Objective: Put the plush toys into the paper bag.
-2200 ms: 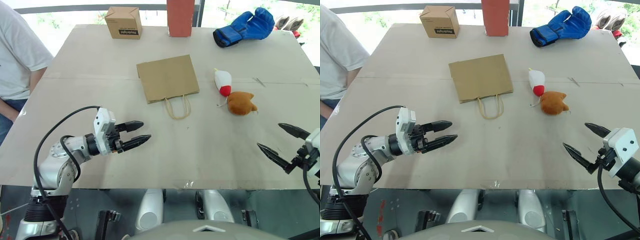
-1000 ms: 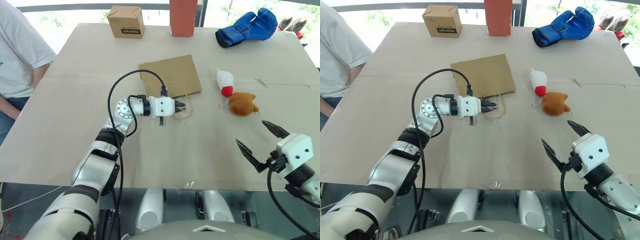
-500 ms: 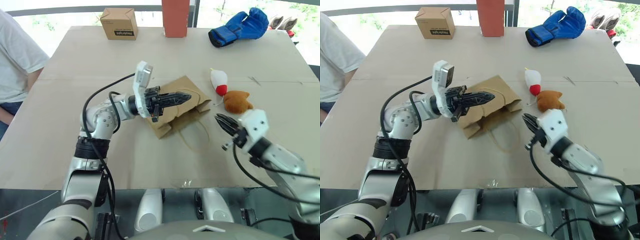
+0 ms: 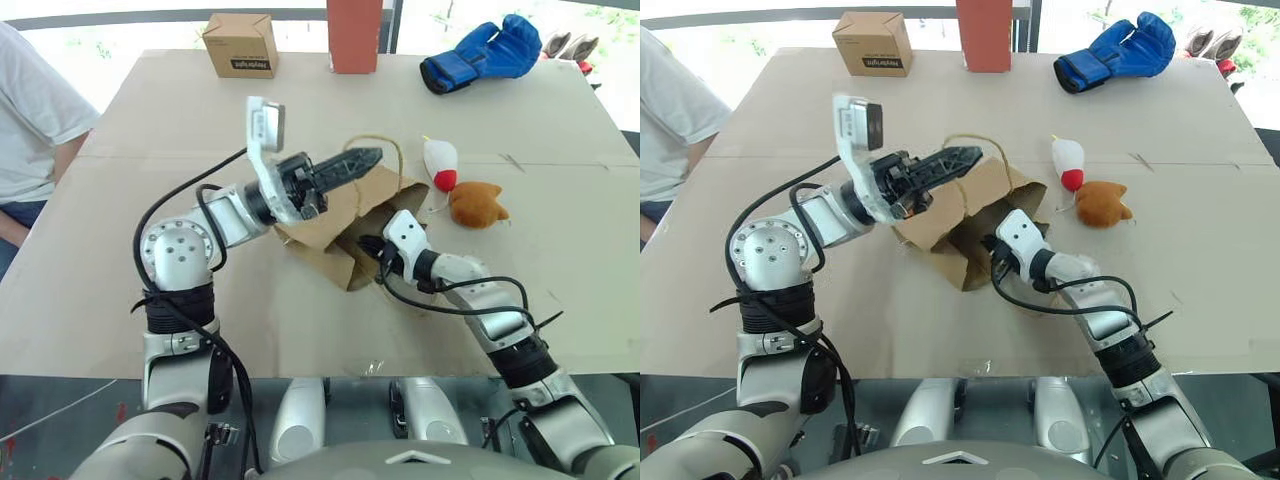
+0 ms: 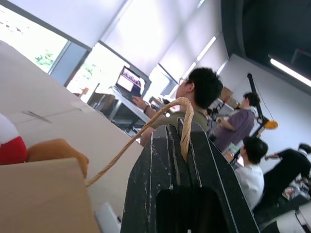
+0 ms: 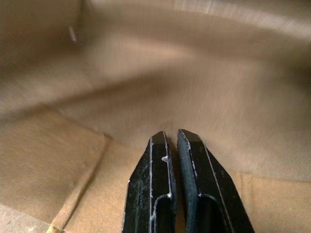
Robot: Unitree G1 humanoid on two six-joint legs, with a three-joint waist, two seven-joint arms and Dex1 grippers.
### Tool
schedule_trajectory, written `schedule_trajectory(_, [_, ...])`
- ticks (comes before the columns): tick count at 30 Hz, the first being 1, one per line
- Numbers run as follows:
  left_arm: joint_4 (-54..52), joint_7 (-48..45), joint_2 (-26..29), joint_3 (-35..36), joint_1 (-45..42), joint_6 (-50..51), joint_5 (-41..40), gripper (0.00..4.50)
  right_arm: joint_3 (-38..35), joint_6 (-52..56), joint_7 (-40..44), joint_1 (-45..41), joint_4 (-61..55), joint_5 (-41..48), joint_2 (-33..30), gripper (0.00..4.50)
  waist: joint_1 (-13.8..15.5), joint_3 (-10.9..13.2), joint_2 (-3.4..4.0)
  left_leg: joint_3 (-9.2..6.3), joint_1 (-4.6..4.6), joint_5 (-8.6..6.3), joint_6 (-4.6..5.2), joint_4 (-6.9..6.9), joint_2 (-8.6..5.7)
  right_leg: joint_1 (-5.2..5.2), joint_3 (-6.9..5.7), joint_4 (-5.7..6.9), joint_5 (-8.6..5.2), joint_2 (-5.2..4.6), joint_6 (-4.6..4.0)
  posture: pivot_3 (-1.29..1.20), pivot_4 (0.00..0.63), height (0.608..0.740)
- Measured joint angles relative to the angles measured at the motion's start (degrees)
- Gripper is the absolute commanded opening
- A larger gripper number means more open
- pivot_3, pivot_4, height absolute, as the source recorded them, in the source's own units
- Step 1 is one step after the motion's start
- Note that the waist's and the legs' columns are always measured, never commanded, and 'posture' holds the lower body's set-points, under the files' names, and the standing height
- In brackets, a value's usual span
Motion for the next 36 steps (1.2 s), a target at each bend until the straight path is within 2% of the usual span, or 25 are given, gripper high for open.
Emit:
schedule_trajectory(7, [4.5,9.7,2.2,7.6,-4.1,0.1,-6.1,0.0,-0.3,-2.2,1.0,2.0,-1.1,-1.0,-0.8,0.08,0.1,-0.1,-0.05,0.0,0.04,0.0,-0.01,0.02,-0.01,0.02,0.01,0.1,0.0,0.0,0.0,0.0,0.15,0.74])
schedule_trajectory(10, [4.2,11.1,2.3,7.6,-3.9,0.0,-6.5,0.0,-0.3,-1.9,1.7,2.0,-1.7,-1.2,-1.4,0.08,0.5,-0.1,-0.06,0.0,0.05,0.0,-0.02,0.02,-0.01,0.01,0.01,0.1,0.0,0.01,0.0,0.0,0.15,0.74])
schedule_trajectory(14, [-0.8,11.0,2.9,5.7,0.5,-0.4,-5.5,0.0,-0.9,0.2,3.5,2.0,-4.2,-0.5,-2.5,0.08,0.6,0.0,-0.06,0.02,0.03,0.0,-0.02,-0.01,-0.01,-0.04,0.04,0.1,0.0,0.01,-0.01,0.0,0.15,0.74])
schedule_trajectory(15, [-1.5,10.8,2.9,5.2,0.9,-0.7,-5.0,0.0,-1.4,0.8,3.9,2.1,-5.4,0.2,-2.6,0.61,0.7,0.0,-0.05,0.01,0.0,0.0,-0.02,-0.01,-0.01,-0.06,0.04,0.11,0.0,0.01,-0.01,0.0,0.15,0.74])
schedule_trajectory(16, [-2.0,10.6,3.0,4.9,1.1,-1.0,-4.7,0.0,-1.9,1.3,4.3,2.1,-6.9,1.0,-3.0,0.9,0.8,0.0,-0.05,0.02,0.0,0.0,-0.02,-0.01,-0.01,-0.05,0.04,0.1,0.0,0.01,-0.01,0.0,0.15,0.74])
schedule_trajectory(18, [-2.8,9.8,3.4,4.0,1.3,-2.0,-3.3,0.0,-3.6,2.2,5.6,2.1,-11.4,2.7,-4.6,1.93,1.0,0.0,-0.05,0.03,-0.02,0.0,-0.03,0.0,-0.02,-0.04,0.04,0.06,0.0,0.0,-0.01,0.0,0.15,0.74])
schedule_trajectory(21, [-3.0,8.1,3.4,2.0,1.4,-4.3,0.0,0.0,-8.4,6.9,5.1,3.4,-18.3,6.1,-6.2,3.17,1.2,0.0,-0.05,0.03,-0.03,0.0,-0.03,0.0,-0.02,-0.04,0.04,0.03,0.0,-0.01,-0.01,0.0,0.15,0.74])
schedule_trajectory(23, [-2.8,6.5,3.4,0.5,1.3,-5.7,2.1,0.0,-11.5,11.4,4.9,4.5,-23.5,9.0,-8.2,4.24,1.1,0.0,-0.05,0.03,-0.04,0.0,-0.03,-0.01,-0.02,-0.04,0.04,0.01,0.0,-0.01,-0.01,0.0,0.15,0.74])
schedule_trajectory(25, [-1.9,4.9,3.4,0.1,0.9,-7.0,3.7,0.0,-14.9,16.1,4.7,5.3,-28.3,12.9,-9.7,4.38,1.0,0.0,-0.04,0.02,-0.03,0.0,-0.02,-0.02,-0.02,-0.05,0.03,0.01,0.0,0.0,-0.02,0.0,0.15,0.74])
schedule_trajectory(27, [0.1,3.6,2.4,-1.1,-0.4,-8.9,5.8,0.0,-21.5,21.5,2.6,5.3,-33.8,18.5,-10.2,4.38,1.1,0.1,0.08,0.04,-0.06,0.0,-0.02,-0.02,-0.02,-0.06,0.04,0.01,0.0,-0.02,-0.02,0.0,0.15,0.74])
schedule_trajectory(31, [1.6,1.4,0.6,-2.2,-1.1,-11.3,8.5,0.0,-37.4,31.3,-1.9,3.9,-39.9,27.2,-16.8,4.38,1.1,0.1,0.05,0.06,-0.1,-0.01,0.0,-0.03,-0.03,-0.02,0.04,-0.17,0.0,-0.04,-0.02,0.0,0.15,0.74])
schedule_trajectory(33, [1.6,1.0,0.1,-2.6,-1.2,-12.0,9.2,0.0,-38.9,34.1,-4.6,3.8,-38.4,26.1,-19.6,4.38,1.1,0.1,0.05,0.07,-0.08,-0.01,0.0,-0.07,-0.03,-0.03,0.04,-0.16,-0.01,-0.04,-0.03,0.0,0.15,0.74])
schedule_trajectory(36, [1.6,0.4,-0.2,-3.0,-2.3,-12.8,10.2,0.0,-35.7,36.9,-9.2,3.4,-31.6,20.3,-23.8,4.38,0.8,0.1,0.05,0.1,-0.06,-0.01,0.0,-0.06,-0.03,-0.06,0.08,-0.16,-0.01,-0.03,-0.05,0.0,0.15,0.74])
